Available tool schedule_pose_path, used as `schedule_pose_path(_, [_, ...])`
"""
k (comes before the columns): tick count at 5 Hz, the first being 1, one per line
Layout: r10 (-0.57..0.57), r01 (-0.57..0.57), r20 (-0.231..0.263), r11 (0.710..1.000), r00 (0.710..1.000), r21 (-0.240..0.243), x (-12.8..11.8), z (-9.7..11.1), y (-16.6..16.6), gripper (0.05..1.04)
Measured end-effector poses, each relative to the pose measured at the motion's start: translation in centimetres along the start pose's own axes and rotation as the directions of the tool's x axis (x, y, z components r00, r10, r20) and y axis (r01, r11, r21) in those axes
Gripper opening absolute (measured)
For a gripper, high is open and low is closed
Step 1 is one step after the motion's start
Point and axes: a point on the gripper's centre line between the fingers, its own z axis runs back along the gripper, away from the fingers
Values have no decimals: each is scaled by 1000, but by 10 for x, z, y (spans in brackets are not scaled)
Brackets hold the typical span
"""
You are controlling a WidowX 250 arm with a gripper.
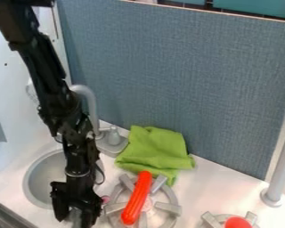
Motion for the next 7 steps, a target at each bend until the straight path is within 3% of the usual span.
schedule_pose_path(1, [7, -7, -15, 1000, 1000, 24, 9, -3, 2, 955])
schedule_pose_path(2, [32, -32, 4, 999, 999, 27, 3, 2, 2, 751])
schedule_pose_path(3, [30, -33, 85, 999, 996, 32, -4, 42, -5, 581])
schedule_pose_path(4, [22, -38, 181, 996, 983, 82, -21, 91, -35, 521])
schedule_pose_path(5, [-49, 31, 181, 994, 982, 102, -31, 94, -77, 499])
schedule_pose_path(6, [-198, 194, 65, 979, 978, 62, -43, 60, -128, 499])
schedule_pose_path(7, [-269, 269, 28, 963, 963, 7, -42, 44, -153, 499])
